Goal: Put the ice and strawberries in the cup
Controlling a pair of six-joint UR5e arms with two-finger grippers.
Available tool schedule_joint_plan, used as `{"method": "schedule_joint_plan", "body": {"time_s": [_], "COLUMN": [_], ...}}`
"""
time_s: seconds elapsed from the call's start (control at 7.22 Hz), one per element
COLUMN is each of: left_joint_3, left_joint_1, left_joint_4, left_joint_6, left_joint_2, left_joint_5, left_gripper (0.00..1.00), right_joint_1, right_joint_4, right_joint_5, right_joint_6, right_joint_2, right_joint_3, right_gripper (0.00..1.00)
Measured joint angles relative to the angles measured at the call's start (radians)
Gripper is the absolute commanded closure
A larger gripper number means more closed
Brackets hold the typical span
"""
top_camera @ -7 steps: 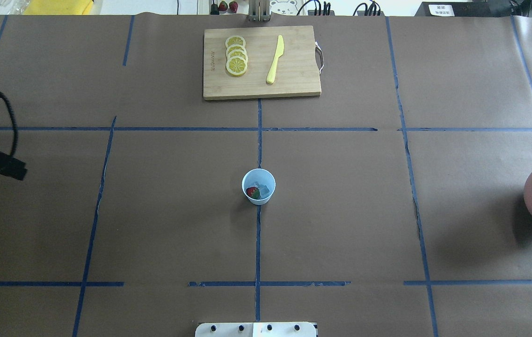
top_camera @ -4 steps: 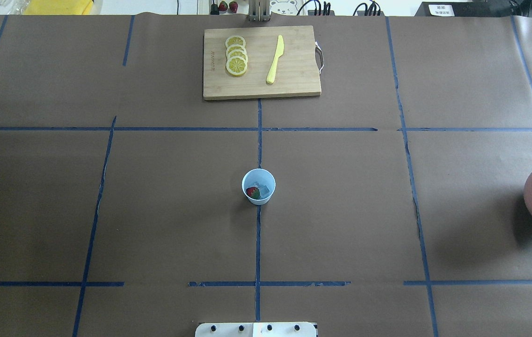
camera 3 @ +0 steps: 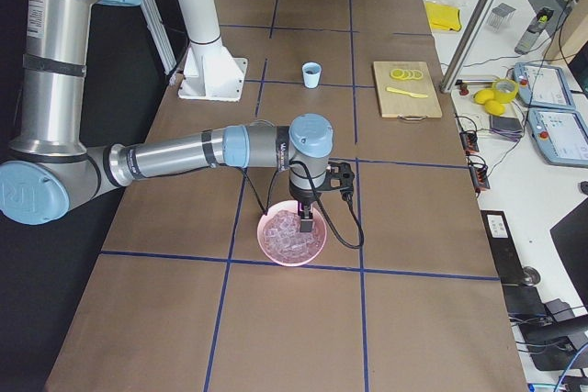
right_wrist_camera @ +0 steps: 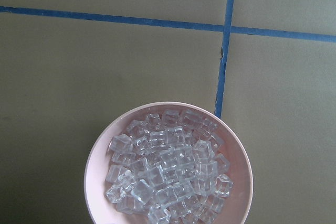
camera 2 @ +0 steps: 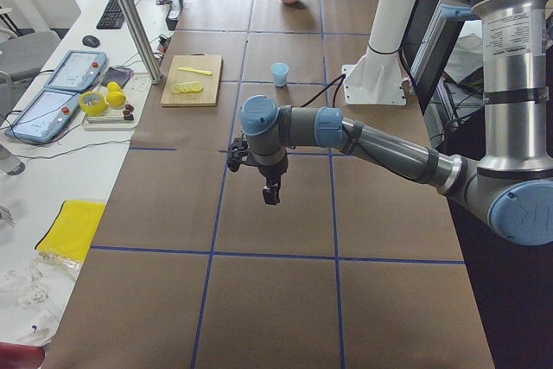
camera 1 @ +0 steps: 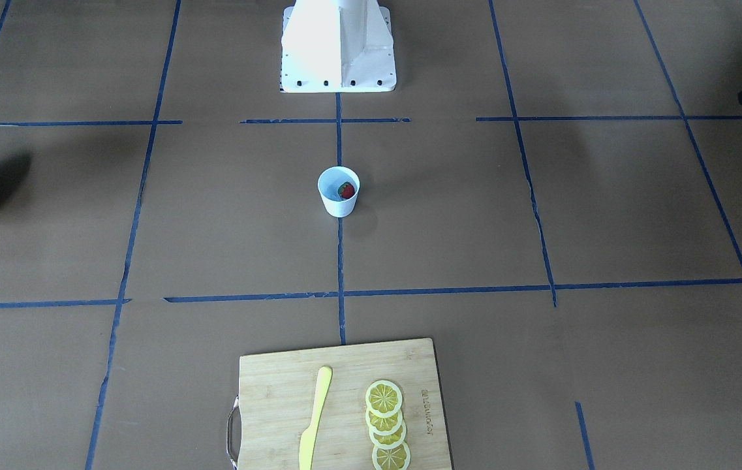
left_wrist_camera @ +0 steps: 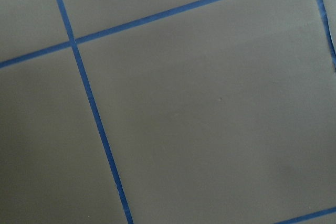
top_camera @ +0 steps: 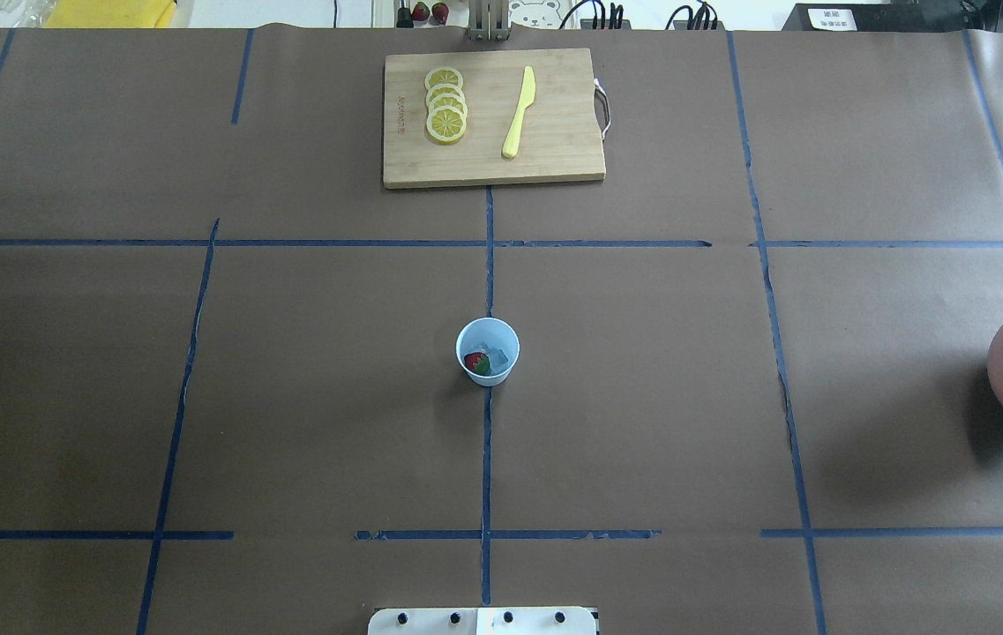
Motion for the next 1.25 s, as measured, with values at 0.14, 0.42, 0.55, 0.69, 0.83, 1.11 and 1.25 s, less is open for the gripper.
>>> {"method": "schedule_joint_plan", "body": {"time_s": [0.14, 0.42, 0.55, 0.69, 0.83, 1.11, 1.25], "left_joint_3": [0.002, -0.011, -0.007, 0.008, 0.035, 0.086, 0.102], "left_joint_1": [-0.003, -0.005, -0.012, -0.033, -0.061, -0.096, -0.106], "left_joint_4": [0.001, 0.001, 0.003, 0.004, 0.004, 0.006, 0.011], "left_joint_6": [-0.003, 0.000, 0.019, 0.055, 0.091, 0.130, 0.121], "left_joint_2": [0.016, 0.052, 0.055, 0.056, 0.054, 0.054, 0.051], "left_joint_5": [0.015, 0.028, 0.030, 0.030, 0.030, 0.030, 0.029], "left_gripper": [0.00, 0.00, 0.00, 0.00, 0.00, 0.00, 0.00], "right_joint_1": [0.000, 0.000, 0.000, -0.003, -0.006, -0.008, -0.008], "right_joint_4": [-0.001, -0.002, -0.002, -0.002, -0.001, 0.000, 0.000], "right_joint_5": [0.001, 0.003, 0.003, 0.003, 0.003, 0.003, 0.003], "right_joint_6": [-0.001, -0.004, -0.005, -0.005, -0.006, -0.044, -0.086], "right_joint_2": [-0.007, -0.024, -0.027, -0.028, -0.031, -0.043, -0.050], "right_joint_3": [0.010, 0.033, 0.036, 0.036, 0.035, 0.028, 0.017], "right_gripper": [0.00, 0.00, 0.00, 0.00, 0.00, 0.00, 0.00]}}
